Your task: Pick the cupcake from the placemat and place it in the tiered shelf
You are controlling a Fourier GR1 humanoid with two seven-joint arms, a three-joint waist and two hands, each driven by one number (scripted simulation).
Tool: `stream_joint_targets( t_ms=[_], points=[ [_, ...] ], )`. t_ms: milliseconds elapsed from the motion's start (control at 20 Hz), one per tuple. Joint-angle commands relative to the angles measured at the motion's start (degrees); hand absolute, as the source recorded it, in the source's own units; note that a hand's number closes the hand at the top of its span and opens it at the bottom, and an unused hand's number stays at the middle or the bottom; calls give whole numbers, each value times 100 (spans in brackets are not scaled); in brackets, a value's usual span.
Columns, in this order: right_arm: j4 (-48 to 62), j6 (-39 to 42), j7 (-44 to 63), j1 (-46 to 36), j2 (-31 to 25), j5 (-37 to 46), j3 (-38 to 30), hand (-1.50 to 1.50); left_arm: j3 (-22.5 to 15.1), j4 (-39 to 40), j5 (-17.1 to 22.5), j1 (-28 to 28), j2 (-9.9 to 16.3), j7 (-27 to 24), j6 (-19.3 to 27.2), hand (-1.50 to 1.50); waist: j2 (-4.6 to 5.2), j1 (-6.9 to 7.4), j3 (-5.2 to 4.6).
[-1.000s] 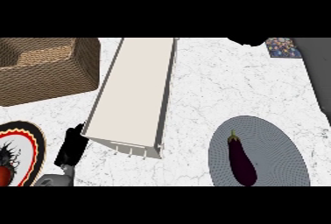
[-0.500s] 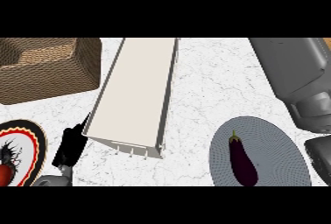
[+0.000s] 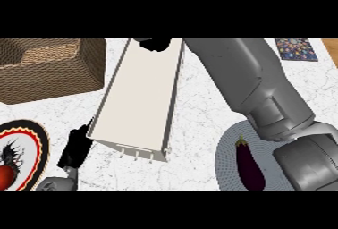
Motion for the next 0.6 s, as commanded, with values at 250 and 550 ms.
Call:
stream_joint_targets(
  t_ms=[250,550],
  points=[
    [711,-222,-250,-48,400,206,580,150,183,72,135,-115,217,-21,-281,0,28,103,-2],
    [1492,1962,530,91,403,-1527,-572,-150,-76,139,-81,-82,-7,-95,-125,0,9,311,-7]
  ],
)
